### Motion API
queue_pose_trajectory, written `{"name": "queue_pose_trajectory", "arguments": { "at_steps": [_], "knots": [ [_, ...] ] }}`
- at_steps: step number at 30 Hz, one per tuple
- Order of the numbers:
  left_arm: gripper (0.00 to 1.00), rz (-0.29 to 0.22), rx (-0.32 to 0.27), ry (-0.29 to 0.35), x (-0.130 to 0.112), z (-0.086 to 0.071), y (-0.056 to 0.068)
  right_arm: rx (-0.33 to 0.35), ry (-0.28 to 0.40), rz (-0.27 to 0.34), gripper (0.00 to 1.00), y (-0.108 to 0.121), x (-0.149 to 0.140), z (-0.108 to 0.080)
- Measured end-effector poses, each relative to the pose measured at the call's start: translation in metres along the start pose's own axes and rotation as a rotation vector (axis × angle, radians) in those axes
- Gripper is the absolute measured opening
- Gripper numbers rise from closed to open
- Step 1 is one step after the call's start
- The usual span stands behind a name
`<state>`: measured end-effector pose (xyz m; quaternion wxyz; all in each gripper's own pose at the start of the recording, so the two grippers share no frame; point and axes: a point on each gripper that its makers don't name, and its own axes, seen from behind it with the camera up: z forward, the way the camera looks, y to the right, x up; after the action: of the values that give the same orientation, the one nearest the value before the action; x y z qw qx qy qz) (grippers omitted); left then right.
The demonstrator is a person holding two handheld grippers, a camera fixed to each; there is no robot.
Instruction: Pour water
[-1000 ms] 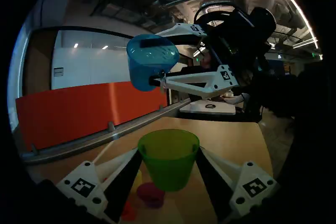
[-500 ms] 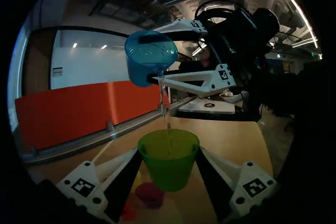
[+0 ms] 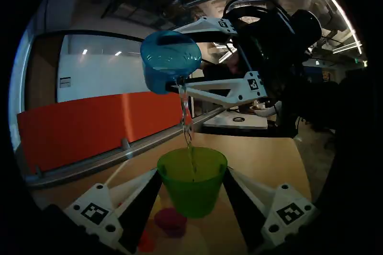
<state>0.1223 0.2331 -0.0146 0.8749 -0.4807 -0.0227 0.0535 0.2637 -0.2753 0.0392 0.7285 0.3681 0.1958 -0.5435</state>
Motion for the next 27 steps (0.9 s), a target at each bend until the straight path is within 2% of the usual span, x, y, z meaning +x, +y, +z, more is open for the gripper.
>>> {"name": "queue_pose_trajectory", "arguments": {
  "at_steps": [27],
  "knots": [
    [0.86, 0.011, -0.008, -0.008, 0.000, 0.002, 0.003, -0.022, 0.001, -0.139, 0.90, 0.011, 0.006, -0.002]
  ]
}}
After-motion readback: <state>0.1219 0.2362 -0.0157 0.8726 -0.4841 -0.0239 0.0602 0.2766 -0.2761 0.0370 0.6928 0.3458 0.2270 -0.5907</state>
